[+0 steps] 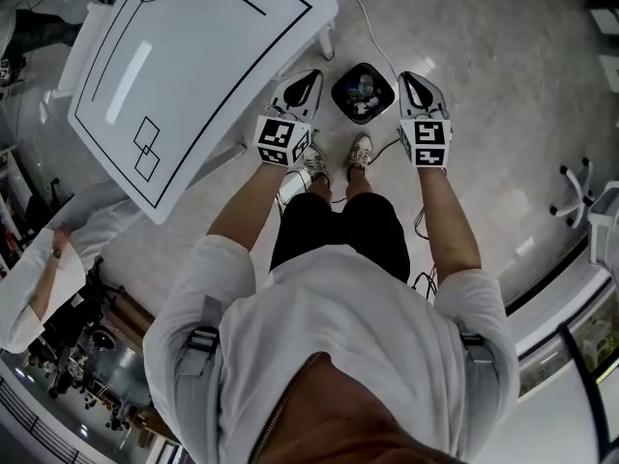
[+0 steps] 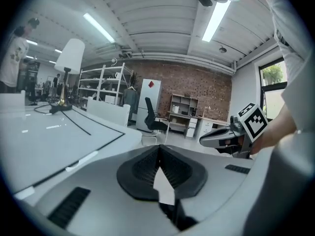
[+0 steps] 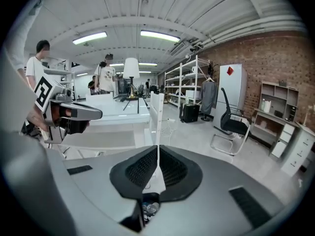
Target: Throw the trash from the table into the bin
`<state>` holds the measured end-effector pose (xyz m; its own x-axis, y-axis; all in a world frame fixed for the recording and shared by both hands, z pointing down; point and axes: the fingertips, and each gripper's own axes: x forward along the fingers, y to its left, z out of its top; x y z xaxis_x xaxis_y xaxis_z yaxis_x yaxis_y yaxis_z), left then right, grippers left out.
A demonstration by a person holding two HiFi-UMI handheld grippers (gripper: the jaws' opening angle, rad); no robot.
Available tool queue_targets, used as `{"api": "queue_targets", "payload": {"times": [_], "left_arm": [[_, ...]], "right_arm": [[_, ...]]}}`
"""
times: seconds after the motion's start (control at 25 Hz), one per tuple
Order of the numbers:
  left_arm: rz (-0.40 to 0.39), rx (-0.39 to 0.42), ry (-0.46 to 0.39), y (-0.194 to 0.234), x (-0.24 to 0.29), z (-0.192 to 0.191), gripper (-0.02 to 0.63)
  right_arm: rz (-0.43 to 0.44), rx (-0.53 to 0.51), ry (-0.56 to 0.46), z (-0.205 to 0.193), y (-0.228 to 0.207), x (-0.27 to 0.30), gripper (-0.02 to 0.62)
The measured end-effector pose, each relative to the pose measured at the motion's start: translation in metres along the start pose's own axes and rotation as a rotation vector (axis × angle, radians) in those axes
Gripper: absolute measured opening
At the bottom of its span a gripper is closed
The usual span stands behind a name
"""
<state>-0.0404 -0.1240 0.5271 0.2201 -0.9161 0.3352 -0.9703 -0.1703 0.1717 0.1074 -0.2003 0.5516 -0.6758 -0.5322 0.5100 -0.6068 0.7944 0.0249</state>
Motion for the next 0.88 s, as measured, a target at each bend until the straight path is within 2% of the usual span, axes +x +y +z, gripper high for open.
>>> {"api": "queue_targets", "payload": {"times": [0.48,0.88], "left_arm": [[0.085,0.053,-0.184,0.022,-0.075,0.124,0.011],[0.121,0.080,-0.290,0.031,-0.126,0.177,0.009]], "right_arm": [[0.007,-0.021,-0.250,0.154,0.011,-0.072,0.003],[0.071,-0.029,-0.379,0.224,0.045,-0.102,0.003]]}}
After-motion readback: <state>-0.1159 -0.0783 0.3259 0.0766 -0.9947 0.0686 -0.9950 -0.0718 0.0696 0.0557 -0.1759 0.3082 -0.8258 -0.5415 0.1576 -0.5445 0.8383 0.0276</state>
